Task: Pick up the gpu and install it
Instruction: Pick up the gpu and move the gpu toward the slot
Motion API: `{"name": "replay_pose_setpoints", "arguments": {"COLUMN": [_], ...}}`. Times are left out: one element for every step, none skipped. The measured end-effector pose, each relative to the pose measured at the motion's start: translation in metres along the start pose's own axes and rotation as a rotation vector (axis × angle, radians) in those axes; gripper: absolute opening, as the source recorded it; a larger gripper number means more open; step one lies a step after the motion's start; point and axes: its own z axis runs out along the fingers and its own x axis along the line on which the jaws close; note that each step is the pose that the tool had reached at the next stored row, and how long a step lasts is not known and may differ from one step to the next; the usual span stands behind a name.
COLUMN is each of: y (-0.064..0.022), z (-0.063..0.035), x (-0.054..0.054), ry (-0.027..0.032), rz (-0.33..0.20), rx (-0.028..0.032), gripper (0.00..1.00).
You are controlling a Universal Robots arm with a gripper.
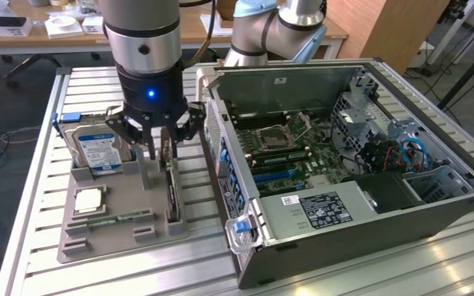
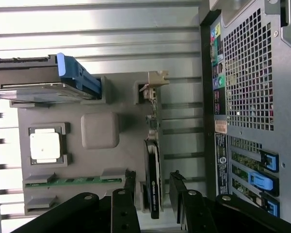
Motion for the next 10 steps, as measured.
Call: {"name": "replay_pose_setpoints", "arguments": {"y": [-0.0003,-0.0006,-0.0009,-0.0012,-0.0014,-0.0017,-0.0019,-0.0021,-0.0022,-0.0022], "z": [0.0018,0.0037,0.0055,0.0073,0.0091,0.0108,0.0126,0.0145,0.0162,0.0172], "x": [0.000,0.000,0.000,0.000,0.000,0.000,0.000,0.000,0.000,0.000], "ry": [0.0002,0.0003,0.0004,0.0005,0.0007,0.0007,0.0009,0.0009,0.0009,0.0009], "rz": [0.000,0.000,0.000,0.000,0.000,0.000,0.000,0.000,0.000,0.000], "rx": [0.0000,0.0000,0.0000,0.0001,0.0000,0.0001,0.0001,0.0001,0.0001,0.0000], "gripper": [0.41,0.41,0.41,0.41,0.41,0.41,0.41,0.41,0.41,0.41]}}
